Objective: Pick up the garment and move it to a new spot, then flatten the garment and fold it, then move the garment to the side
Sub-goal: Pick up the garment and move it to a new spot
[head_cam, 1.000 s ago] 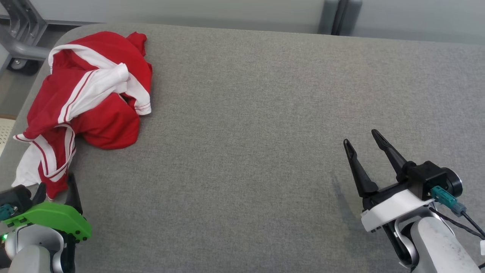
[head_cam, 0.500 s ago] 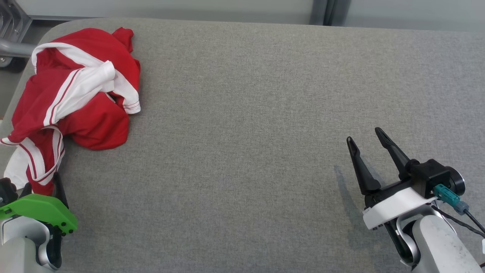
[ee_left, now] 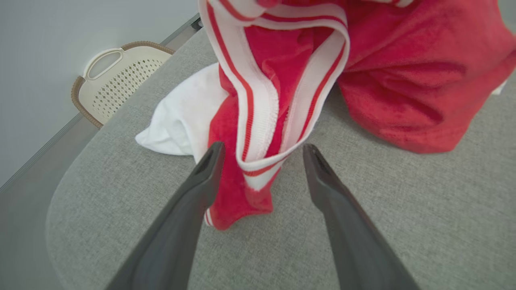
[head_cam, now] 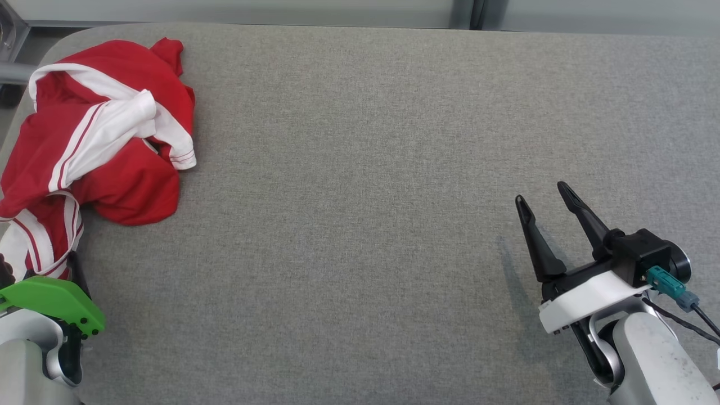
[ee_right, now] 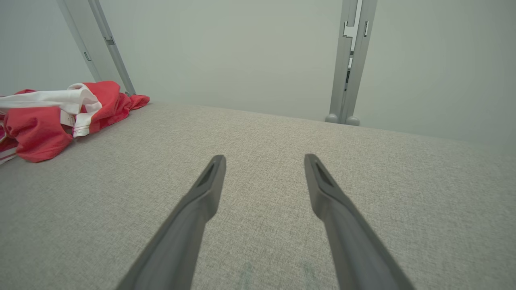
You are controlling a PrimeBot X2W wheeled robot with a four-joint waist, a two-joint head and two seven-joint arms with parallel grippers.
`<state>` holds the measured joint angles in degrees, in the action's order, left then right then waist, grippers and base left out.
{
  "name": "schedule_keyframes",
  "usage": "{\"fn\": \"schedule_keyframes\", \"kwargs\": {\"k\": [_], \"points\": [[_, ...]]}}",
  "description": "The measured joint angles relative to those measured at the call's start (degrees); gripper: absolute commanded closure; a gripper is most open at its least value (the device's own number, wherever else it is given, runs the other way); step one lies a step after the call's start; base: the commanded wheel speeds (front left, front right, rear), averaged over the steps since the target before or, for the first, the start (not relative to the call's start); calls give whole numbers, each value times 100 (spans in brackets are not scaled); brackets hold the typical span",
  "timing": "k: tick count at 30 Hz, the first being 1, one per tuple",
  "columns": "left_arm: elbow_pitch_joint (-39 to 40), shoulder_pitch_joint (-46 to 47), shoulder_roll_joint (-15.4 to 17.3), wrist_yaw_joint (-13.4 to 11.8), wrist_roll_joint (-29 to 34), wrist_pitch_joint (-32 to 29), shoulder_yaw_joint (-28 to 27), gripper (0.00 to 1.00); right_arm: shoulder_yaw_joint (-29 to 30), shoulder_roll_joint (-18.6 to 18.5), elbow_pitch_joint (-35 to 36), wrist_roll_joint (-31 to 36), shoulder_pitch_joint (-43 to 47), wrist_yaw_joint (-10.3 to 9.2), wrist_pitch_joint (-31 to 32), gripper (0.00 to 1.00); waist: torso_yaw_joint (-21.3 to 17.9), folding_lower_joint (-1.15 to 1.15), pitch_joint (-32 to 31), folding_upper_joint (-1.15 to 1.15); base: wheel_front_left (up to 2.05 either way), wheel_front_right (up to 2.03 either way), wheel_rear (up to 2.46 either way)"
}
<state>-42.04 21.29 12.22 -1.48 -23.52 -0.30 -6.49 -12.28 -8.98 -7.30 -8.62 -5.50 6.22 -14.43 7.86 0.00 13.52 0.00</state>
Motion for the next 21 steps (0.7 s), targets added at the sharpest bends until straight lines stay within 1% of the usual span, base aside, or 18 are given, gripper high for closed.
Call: {"fn": "schedule_keyframes", "kwargs": {"k": [5,18,19,20,21], "points": [[-151,45,24,0,0,-1,-2,0,4,8,-5,-9,0,30,0,0,-27,0,35,0,0,0,0],[-381,250,65,22,-1,87,-14,0,31,11,-11,-9,-61,31,0,0,-73,0,151,0,0,0,0],[-394,252,65,22,-1,93,-14,3,31,12,-11,-10,-79,31,0,0,-74,0,156,0,0,0,0],[-413,254,65,22,-1,94,-14,9,30,13,-10,-10,-105,31,0,0,-76,0,162,0,0,0,0],[-439,260,65,22,-1,94,-14,27,31,13,-8,-10,-124,31,0,0,-78,0,167,0,0,0,0]]}}
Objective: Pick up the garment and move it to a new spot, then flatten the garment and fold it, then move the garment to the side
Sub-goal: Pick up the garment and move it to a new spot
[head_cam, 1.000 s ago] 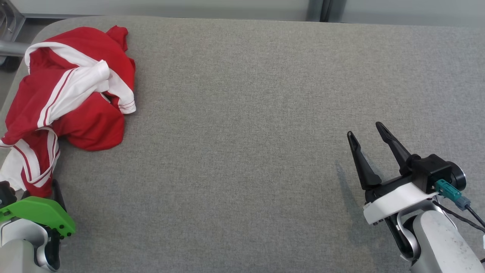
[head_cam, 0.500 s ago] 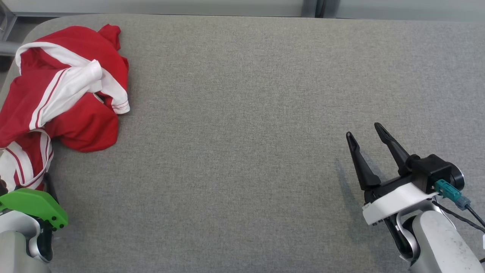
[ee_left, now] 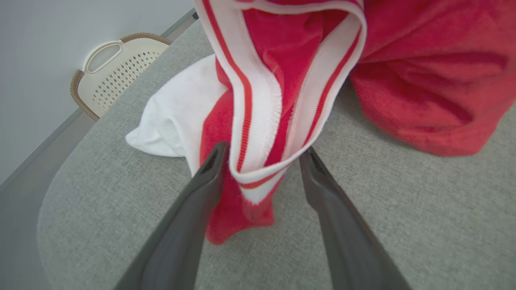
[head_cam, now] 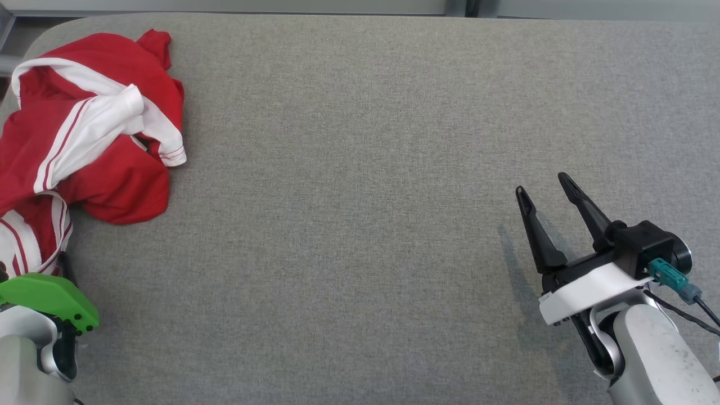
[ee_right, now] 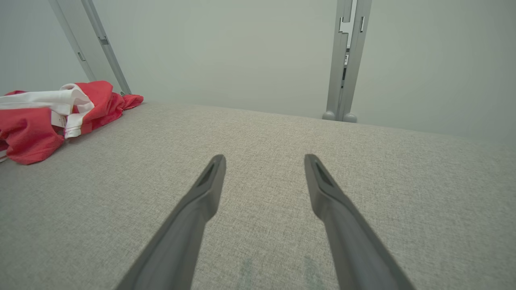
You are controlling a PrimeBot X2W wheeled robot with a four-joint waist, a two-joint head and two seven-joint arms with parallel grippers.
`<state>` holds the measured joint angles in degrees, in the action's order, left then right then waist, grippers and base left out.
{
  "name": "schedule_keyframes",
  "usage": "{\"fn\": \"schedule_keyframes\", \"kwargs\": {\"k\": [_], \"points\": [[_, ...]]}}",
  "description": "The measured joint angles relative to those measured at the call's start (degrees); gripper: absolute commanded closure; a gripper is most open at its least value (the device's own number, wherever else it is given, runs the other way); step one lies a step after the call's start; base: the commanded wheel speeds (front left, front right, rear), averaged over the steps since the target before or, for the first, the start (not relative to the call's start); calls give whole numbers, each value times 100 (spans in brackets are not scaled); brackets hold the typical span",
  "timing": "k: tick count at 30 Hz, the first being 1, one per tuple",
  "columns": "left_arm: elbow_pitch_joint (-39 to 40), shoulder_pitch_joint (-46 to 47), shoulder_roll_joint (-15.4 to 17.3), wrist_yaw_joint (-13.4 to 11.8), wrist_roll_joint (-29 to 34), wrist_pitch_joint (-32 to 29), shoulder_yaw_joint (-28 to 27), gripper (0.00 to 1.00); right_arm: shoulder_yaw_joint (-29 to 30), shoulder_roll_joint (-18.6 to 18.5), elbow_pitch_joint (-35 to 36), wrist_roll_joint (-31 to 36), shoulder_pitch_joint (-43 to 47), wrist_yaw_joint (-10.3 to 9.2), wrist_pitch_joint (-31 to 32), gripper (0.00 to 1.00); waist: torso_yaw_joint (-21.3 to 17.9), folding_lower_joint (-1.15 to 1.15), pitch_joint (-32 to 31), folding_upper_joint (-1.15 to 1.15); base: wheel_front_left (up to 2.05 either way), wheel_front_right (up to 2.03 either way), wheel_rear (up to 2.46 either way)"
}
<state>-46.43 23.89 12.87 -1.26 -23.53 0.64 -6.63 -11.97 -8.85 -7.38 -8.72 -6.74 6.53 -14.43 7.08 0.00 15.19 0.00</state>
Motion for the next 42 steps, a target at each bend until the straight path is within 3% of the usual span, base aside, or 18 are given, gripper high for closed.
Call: {"fn": "schedule_keyframes", "kwargs": {"k": [2,3,15,25,35,38,42], "points": [[-52,35,0,16,-11,13,-1,82,1,-1,0,0,-12,0,0,0,-2,0,11,0,0,0,0],[-67,58,-1,25,-23,26,0,100,2,-2,0,0,-12,1,0,0,-3,0,15,0,0,0,0],[248,446,-114,134,-81,556,-15,100,44,23,-31,-52,-13,1,0,0,44,0,-33,0,0,0,0],[961,758,-172,338,23,1032,191,100,36,98,-130,-92,-6,2,0,0,167,0,-263,0,0,0,0],[1861,893,-211,587,129,1101,605,100,-125,289,-258,-145,67,52,0,0,104,0,-608,0,0,0,0],[2157,910,-349,689,154,1082,836,100,-147,341,-289,-180,140,52,0,0,11,0,-695,0,0,0,0],[2535,913,-821,817,-59,804,1299,100,-164,354,-337,-197,203,52,0,0,-139,0,-817,0,0,0,0]]}}
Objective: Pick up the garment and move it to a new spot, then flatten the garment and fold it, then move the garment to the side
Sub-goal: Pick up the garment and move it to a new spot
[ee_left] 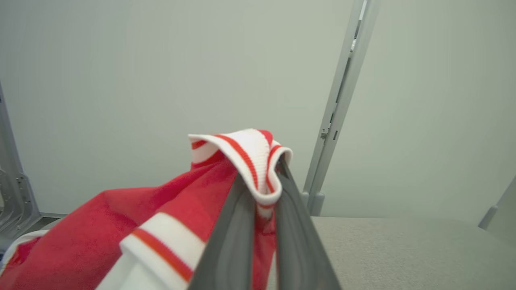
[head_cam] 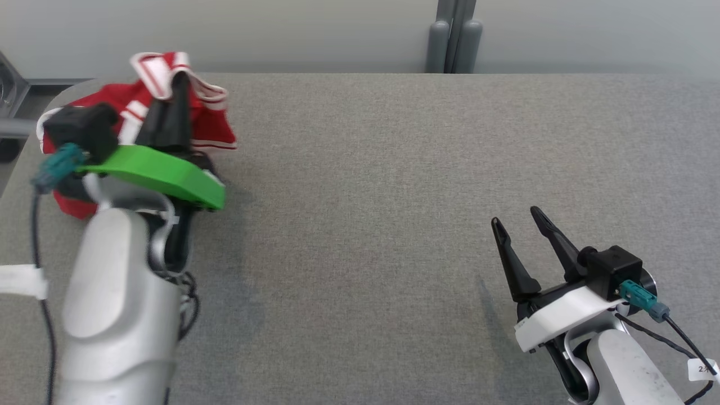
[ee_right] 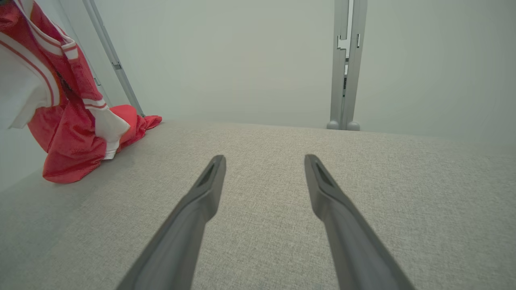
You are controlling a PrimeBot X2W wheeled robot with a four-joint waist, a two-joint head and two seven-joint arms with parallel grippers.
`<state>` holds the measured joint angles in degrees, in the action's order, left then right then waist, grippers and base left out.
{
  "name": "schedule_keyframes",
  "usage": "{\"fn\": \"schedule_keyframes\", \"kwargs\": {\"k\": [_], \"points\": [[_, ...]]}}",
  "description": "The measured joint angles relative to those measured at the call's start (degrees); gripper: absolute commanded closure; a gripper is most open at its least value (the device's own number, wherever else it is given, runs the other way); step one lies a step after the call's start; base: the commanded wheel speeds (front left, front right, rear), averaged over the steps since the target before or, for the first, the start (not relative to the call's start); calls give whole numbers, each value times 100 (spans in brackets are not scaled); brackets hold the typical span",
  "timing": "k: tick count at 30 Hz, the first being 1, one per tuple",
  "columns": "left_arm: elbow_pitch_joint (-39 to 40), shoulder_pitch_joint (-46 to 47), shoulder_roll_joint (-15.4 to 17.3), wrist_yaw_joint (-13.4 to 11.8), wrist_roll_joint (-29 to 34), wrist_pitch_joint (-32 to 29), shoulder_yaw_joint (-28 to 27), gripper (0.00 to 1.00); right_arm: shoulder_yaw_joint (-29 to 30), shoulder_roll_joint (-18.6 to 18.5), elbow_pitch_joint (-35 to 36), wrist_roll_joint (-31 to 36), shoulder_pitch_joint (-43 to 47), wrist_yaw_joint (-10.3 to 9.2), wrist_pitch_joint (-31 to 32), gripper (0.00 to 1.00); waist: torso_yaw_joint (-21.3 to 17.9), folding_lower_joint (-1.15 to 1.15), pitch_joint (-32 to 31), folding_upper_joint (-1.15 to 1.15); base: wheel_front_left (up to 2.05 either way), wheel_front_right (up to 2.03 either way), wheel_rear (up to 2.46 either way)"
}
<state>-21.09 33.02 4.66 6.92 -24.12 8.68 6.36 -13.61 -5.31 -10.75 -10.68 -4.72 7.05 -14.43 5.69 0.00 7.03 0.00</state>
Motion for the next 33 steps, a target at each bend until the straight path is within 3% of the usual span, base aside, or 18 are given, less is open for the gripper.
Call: {"fn": "schedule_keyframes", "kwargs": {"k": [4,12,19,23,25,29,33], "points": [[286,1,-594,63,-524,-556,721,100,-54,64,-31,-45,62,0,0,0,-170,0,-118,0,0,0,0],[939,175,-342,62,-1161,-1359,1868,100,-194,187,-12,-104,63,1,0,0,-643,0,-273,0,0,0,0],[1668,391,-281,62,-2960,-1680,2663,100,-143,220,48,-294,178,-16,0,0,-1175,0,-330,0,0,0,0],[2127,489,-279,38,-3616,-1747,3169,100,-147,230,59,-301,289,-58,0,0,-1491,0,-345,0,0,0,0],[2204,514,-279,-179,-3638,-1819,3289,100,-152,231,76,-301,304,-59,0,0,-1733,0,-349,0,0,0,0],[1792,489,-279,-575,-2893,-1976,3158,100,-222,230,71,-300,304,-58,0,0,-2060,0,-336,0,0,0,0],[1362,304,-215,-738,-2670,-2182,3259,100,-64,248,74,-299,430,-58,0,0,-2336,0,-288,0,0,0,0]]}}
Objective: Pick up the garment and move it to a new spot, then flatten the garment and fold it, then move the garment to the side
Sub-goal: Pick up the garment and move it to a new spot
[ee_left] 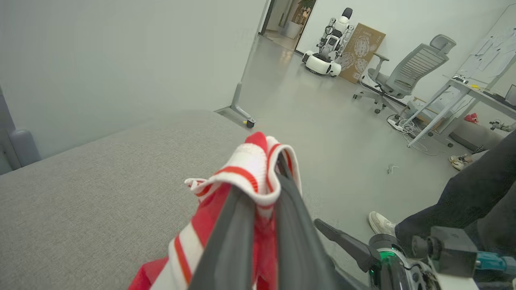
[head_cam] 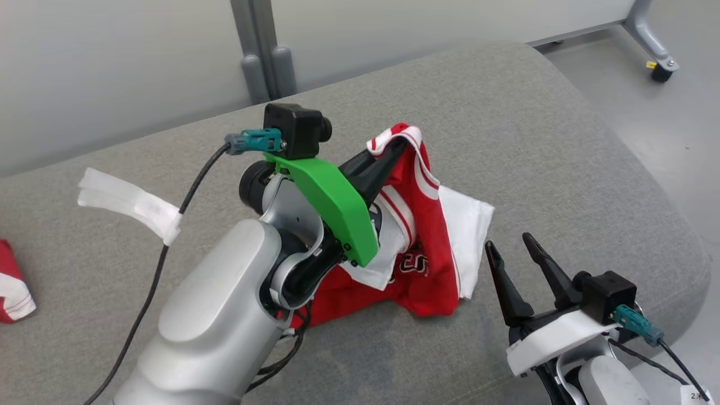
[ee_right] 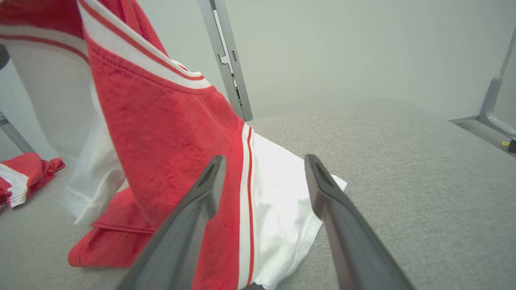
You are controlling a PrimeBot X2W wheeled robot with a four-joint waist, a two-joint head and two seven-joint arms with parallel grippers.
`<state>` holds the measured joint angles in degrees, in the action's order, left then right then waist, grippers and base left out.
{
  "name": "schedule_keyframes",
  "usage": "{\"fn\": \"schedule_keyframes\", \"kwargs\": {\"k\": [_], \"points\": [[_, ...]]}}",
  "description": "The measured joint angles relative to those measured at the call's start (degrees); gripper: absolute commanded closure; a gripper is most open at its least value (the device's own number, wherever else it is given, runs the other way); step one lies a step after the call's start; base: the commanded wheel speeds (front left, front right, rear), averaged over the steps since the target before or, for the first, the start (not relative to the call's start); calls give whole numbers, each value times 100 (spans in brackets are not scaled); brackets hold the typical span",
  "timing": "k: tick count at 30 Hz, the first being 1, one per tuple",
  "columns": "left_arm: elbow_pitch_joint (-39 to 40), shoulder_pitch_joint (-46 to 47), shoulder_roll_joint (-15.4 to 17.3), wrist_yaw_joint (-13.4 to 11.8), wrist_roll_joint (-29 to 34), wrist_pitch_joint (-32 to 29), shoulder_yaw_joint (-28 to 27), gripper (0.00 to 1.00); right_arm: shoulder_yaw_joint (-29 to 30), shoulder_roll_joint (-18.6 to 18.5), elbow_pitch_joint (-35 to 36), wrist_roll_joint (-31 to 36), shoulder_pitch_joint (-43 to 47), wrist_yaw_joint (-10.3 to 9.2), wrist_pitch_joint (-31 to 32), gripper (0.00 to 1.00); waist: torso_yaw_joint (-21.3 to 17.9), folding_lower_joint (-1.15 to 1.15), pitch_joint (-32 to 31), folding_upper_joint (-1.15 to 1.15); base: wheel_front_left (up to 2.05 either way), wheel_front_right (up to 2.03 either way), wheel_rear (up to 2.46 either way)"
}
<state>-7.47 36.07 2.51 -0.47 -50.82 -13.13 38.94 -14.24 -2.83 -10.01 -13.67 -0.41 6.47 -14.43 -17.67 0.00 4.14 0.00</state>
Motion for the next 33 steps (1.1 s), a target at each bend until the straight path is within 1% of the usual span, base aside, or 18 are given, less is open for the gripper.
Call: {"fn": "schedule_keyframes", "kwargs": {"k": [1,2,6,9,11,13,16,19,21,23,24,29,31,33], "points": [[-98,-36,58,-57,107,-40,36,100,38,-8,0,0,60,0,0,0,-38,0,24,0,0,0,0],[-194,-43,190,-98,282,-76,65,100,57,-12,-2,0,107,0,0,0,-60,0,54,0,0,0,0],[-699,-35,959,-215,999,-45,64,100,78,-1,-4,7,130,0,0,0,-22,0,149,0,0,0,0],[-955,0,1235,-268,1345,160,7,100,0,0,2,35,81,4,0,0,92,0,186,0,0,0,0],[-1096,35,1233,-276,1392,275,3,100,-81,2,4,64,44,5,0,0,163,0,199,0,0,0,0],[-1241,51,1165,-276,1491,387,52,100,-137,3,-1,64,7,7,0,0,229,0,203,0,0,0,0],[-1475,98,1156,-286,1770,538,165,100,-187,2,-8,76,-70,8,0,0,303,0,192,0,0,0,0],[-1722,246,1220,-412,2087,748,164,100,-221,3,-21,107,-123,8,0,0,334,0,173,0,0,0,0],[-1890,316,1236,-439,2112,782,146,100,-212,0,-27,108,-142,8,0,0,346,0,163,0,0,0,0],[-1976,315,1214,-460,2112,815,160,32,-201,-3,-37,108,-142,9,0,0,355,0,158,0,0,0,0],[-2048,309,1158,-461,2103,814,167,0,-179,-9,-47,107,-142,9,0,0,366,0,154,0,0,0,0],[-2230,253,792,-468,2016,875,229,0,-29,-83,-57,89,-147,9,0,0,469,0,146,0,0,0,0],[-2268,253,732,-489,2016,968,216,0,-4,-129,-56,86,-201,26,0,0,529,0,146,0,0,0,0],[-2284,254,683,-514,2019,1123,165,0,21,-253,-97,101,-348,58,0,0,604,0,140,0,0,0,0]]}}
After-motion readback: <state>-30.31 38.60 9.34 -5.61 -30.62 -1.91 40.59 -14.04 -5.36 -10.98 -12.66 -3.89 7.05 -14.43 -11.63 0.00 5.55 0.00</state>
